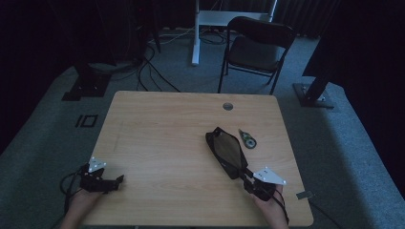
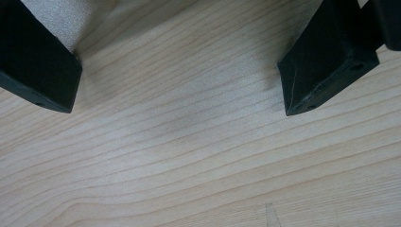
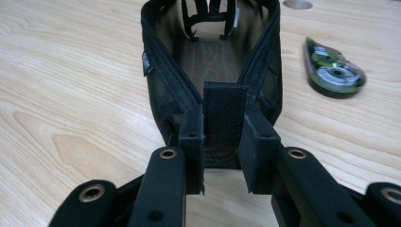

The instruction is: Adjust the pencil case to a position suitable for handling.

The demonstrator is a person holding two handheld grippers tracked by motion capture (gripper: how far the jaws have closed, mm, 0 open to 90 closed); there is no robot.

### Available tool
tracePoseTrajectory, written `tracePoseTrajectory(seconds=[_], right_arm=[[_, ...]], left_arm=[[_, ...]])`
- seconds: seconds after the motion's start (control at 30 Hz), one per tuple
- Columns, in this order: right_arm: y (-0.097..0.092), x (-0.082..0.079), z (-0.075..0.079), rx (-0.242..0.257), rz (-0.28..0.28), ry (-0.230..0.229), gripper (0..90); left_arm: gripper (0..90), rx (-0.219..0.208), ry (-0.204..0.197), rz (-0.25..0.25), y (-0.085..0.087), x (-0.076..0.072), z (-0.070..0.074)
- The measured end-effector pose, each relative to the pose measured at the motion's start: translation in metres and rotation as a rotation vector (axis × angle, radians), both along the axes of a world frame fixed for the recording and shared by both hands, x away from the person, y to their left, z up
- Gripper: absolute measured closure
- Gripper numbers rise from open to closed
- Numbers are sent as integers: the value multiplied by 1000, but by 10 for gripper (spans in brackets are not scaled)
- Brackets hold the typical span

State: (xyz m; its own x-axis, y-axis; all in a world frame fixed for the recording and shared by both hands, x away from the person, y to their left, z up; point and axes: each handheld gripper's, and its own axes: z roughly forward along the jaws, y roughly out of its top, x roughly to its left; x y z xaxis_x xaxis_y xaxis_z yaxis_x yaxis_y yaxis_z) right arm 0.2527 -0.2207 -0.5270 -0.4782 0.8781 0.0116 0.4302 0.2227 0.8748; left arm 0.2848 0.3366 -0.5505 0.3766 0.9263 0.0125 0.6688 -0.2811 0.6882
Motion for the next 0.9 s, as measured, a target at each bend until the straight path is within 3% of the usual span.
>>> tracePoseTrajectory(seconds=[0.23,0.5,0.57,0.67,0.9], right_arm=[[-4,-10,-2,20,-25,7,723],[-4,-18,0,5,-12,9,717],[-6,-17,1,25,-19,17,703],[-8,-16,4,32,-34,20,642],[-14,-12,15,65,-11,-11,444]], left_arm=[[0,0,0,0,0,0,0],[0,0,0,0,0,0,0],[0,0,0,0,0,0,0],[0,0,0,0,0,0,0],[0,0,0,0,0,0,0]])
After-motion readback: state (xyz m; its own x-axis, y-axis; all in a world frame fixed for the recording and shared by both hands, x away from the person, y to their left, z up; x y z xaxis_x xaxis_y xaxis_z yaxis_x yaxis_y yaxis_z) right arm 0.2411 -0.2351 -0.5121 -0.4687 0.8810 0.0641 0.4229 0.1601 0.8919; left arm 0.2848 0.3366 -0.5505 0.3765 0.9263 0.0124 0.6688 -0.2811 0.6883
